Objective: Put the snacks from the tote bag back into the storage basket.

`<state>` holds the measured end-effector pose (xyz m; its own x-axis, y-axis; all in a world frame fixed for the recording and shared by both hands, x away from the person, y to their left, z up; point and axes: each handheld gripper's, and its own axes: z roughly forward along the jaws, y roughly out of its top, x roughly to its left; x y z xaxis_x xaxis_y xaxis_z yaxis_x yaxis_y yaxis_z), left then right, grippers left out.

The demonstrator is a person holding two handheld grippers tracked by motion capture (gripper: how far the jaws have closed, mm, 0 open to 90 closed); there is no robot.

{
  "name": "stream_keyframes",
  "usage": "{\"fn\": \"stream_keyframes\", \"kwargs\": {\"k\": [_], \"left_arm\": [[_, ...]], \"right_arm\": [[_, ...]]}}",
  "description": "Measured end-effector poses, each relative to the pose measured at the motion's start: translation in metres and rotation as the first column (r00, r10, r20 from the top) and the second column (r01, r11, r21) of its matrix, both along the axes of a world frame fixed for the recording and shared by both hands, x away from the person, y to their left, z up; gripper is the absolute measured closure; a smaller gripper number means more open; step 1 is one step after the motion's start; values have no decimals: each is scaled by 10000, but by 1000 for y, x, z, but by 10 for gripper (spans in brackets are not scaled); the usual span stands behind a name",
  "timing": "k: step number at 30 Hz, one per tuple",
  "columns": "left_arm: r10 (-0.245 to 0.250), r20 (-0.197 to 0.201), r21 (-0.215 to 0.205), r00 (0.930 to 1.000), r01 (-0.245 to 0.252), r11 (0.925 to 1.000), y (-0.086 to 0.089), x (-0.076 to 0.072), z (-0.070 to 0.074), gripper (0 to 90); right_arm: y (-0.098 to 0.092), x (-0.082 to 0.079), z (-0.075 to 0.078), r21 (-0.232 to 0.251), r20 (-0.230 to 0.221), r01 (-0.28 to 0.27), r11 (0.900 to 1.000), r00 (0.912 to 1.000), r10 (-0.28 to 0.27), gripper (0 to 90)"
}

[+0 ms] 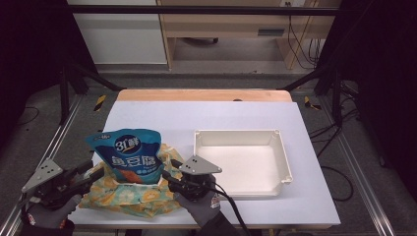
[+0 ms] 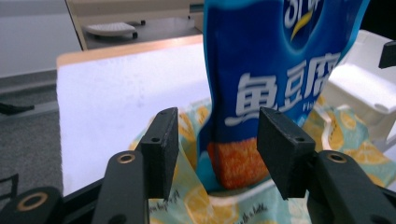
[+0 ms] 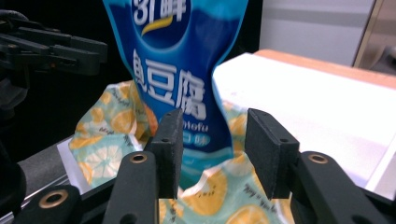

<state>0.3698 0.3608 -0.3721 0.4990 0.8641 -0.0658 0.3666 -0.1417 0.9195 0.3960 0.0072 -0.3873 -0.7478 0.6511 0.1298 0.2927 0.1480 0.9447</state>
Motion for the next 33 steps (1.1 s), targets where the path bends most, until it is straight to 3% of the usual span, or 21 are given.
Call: {"fn": "stream_keyframes", "kwargs": {"k": [7, 17, 33], "left_arm": [[59, 379, -201, 9993, -51, 9998, 0, 5, 16, 467], [219, 610, -392, 9979, -195, 9990, 2, 17, 29, 458], [294, 921, -586, 9953, -241, 9980, 0, 28, 42, 465]], "right_arm": [[-6, 6, 19, 102, 322, 77, 9999, 9994, -80, 551], [-13, 18, 42, 250, 671, 205, 9995, 9975, -221, 540], [4, 42, 53, 278, 710, 27, 9996, 9975, -47, 549]]}}
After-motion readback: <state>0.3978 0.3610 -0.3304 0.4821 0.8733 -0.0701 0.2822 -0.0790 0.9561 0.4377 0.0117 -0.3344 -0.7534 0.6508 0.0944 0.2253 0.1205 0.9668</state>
